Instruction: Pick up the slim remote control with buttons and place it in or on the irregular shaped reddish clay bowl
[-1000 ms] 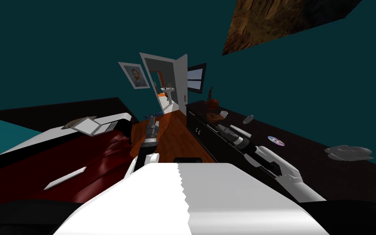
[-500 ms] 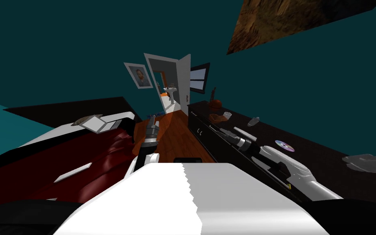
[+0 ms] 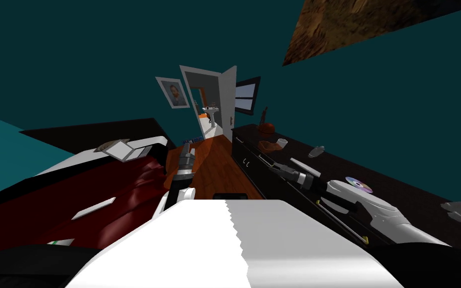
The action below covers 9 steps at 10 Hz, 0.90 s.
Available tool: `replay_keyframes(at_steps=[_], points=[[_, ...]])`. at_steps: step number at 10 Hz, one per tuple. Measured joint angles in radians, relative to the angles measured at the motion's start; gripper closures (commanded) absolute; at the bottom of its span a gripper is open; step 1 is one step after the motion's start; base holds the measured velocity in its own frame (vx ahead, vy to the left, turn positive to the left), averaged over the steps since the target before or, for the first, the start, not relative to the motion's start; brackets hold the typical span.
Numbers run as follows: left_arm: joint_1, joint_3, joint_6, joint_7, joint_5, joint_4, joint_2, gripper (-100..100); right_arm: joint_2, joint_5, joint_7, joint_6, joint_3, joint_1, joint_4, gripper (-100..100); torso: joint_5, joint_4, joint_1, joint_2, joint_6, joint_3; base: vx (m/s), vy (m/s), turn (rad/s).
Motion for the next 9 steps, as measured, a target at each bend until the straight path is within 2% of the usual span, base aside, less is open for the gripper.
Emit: replay_keyframes(at_steps=[1,2,3,5,6,8,9], points=[[0.000,0.000,0.000,0.000,0.000,0.000,0.000,0,-0.023,0.012,-0.002,0.002,0.025,-0.006,0.032,-100,0.000,0.000,-0.001,-0.001,0.000,0.000,0.034,-0.005,0.053],[0.000,0.000,0.000,0.000,0.000,0.000,0.000,0,-0.054,0.013,-0.006,-0.003,0.024,0.003,0.048,-100,0.000,0.000,0.000,-0.001,0.000,0.000,0.062,0.001,0.082],[0.000,0.000,0.000,0.000,0.000,0.000,0.000,0,-0.081,0.023,-0.011,-0.009,0.047,-0.003,0.089,-100,0.000,-0.001,0.000,-0.002,0.000,-0.001,0.056,-0.008,0.044],[0.000,0.000,0.000,0.000,0.000,0.000,0.000,0,-0.134,0.026,-0.012,-0.006,0.043,0.027,0.089,-100,0.000,0.000,0.000,-0.001,0.000,0.000,0.027,-0.009,0.032],[0.000,0.000,0.000,0.000,0.000,0.000,0.000,0,-0.160,0.031,-0.008,-0.005,0.042,0.060,0.098,-100,0.000,0.000,0.000,-0.001,0.000,0.000,0.039,-0.009,0.037],[0.000,0.000,0.000,0.000,0.000,0.000,0.000,0,-0.231,0.038,-0.021,0.000,0.059,0.078,0.125,-100,0.000,-0.001,-0.001,-0.003,0.000,-0.001,0.067,-0.014,0.050],[0.000,0.000,0.000,0.000,0.000,0.000,0.000,0,-0.258,0.046,-0.021,-0.007,0.076,0.072,0.155,-100,0.000,-0.001,-0.001,-0.003,0.000,-0.002,0.076,-0.020,0.054]])
